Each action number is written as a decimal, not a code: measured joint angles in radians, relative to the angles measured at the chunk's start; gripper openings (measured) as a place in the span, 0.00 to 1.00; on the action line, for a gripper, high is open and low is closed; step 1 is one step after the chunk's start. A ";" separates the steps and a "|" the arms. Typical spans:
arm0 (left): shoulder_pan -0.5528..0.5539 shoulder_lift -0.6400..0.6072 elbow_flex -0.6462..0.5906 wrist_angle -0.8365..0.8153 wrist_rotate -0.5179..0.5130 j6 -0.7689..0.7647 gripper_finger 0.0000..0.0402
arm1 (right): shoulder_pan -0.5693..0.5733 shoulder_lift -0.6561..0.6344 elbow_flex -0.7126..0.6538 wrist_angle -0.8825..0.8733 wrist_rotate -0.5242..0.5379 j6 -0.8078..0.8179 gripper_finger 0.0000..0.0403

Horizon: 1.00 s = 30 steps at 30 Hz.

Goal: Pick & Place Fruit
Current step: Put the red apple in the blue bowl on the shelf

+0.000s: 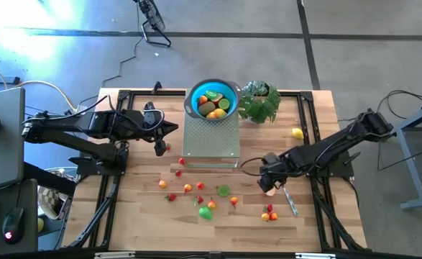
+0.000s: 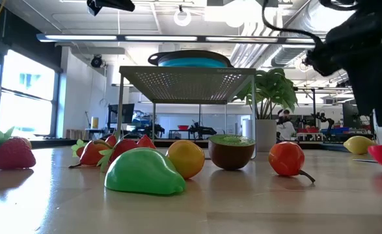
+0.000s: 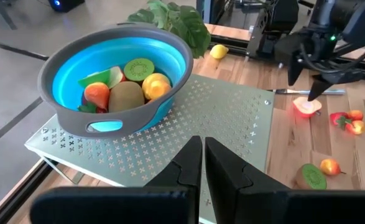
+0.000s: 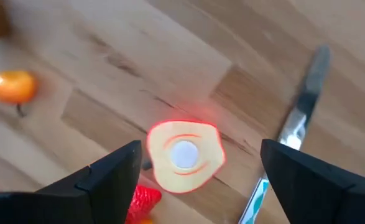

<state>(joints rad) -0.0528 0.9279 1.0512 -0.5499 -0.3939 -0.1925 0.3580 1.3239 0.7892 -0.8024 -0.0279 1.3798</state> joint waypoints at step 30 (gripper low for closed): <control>0.000 0.000 0.000 -0.025 0.002 -0.034 0.03 | 0.087 0.113 -0.016 0.080 -0.006 0.617 0.93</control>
<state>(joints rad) -0.0528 0.9279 1.0512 -0.5745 -0.3920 -0.2269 0.4455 1.4368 0.7727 -0.7229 -0.0339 1.9972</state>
